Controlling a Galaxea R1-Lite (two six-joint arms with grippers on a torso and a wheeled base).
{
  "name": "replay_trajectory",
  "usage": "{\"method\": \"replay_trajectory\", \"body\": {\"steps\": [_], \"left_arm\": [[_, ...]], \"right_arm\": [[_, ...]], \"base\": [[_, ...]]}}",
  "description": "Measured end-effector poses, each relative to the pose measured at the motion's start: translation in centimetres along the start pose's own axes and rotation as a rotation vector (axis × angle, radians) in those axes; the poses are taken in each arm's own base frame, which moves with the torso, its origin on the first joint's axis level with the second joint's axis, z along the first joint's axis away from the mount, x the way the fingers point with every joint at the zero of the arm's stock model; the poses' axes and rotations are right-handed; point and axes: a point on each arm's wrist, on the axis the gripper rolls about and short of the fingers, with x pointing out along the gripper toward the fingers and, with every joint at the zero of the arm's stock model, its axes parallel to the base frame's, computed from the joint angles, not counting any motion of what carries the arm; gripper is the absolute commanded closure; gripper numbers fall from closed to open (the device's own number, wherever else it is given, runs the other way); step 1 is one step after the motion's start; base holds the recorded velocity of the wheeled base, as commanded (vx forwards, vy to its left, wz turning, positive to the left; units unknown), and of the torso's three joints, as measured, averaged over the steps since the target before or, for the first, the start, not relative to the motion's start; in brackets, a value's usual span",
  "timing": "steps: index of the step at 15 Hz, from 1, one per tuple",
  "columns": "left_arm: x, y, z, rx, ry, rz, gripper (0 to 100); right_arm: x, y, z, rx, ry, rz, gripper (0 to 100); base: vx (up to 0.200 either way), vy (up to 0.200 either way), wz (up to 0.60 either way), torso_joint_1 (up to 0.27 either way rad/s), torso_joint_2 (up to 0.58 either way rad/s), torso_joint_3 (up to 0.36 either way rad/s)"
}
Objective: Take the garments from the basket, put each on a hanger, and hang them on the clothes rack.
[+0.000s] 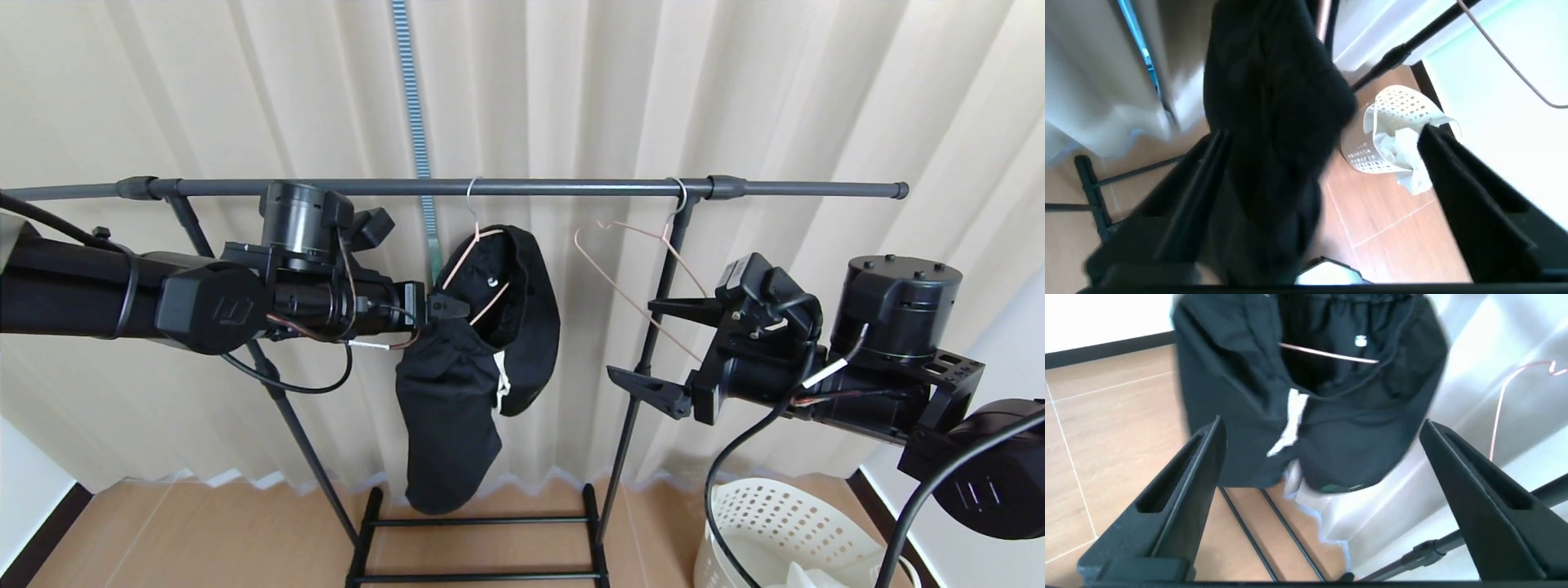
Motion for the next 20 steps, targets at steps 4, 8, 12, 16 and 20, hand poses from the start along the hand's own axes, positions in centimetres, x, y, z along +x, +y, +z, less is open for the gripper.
{"method": "replay_trajectory", "body": {"steps": [4, 8, 12, 16, 20], "left_arm": [[-3.3, -0.9, -0.5, 0.023, -0.016, -0.005, 0], [-8.6, -2.5, -3.9, 0.052, 0.007, -0.022, 0], [-15.0, -3.7, -7.8, 0.103, -0.031, -0.026, 0], [-21.1, -4.1, -12.8, 0.156, -0.116, -0.015, 0], [-24.5, -3.1, -19.8, 0.165, -0.162, 0.036, 0]], "right_arm": [[-0.4, 0.0, 0.4, 0.001, 0.000, -0.030, 0], [-4.0, 0.3, 2.3, 0.074, 0.008, -0.125, 0], [-9.5, 2.1, 3.5, 0.169, 0.066, -0.230, 0], [-15.8, 5.3, 3.0, 0.193, 0.093, -0.336, 0], [-20.7, 9.1, -0.8, 0.224, 0.136, -0.424, 0]], "base": [[0.000, 0.000, 0.00, 0.000, 0.00, 0.000], [0.000, 0.000, 0.00, 0.000, 0.00, 0.000], [0.000, 0.000, 0.00, 0.000, 0.00, 0.000], [0.000, 0.000, 0.00, 0.000, 0.00, 0.000], [0.000, 0.000, 0.00, 0.000, 0.00, 0.000]]}}
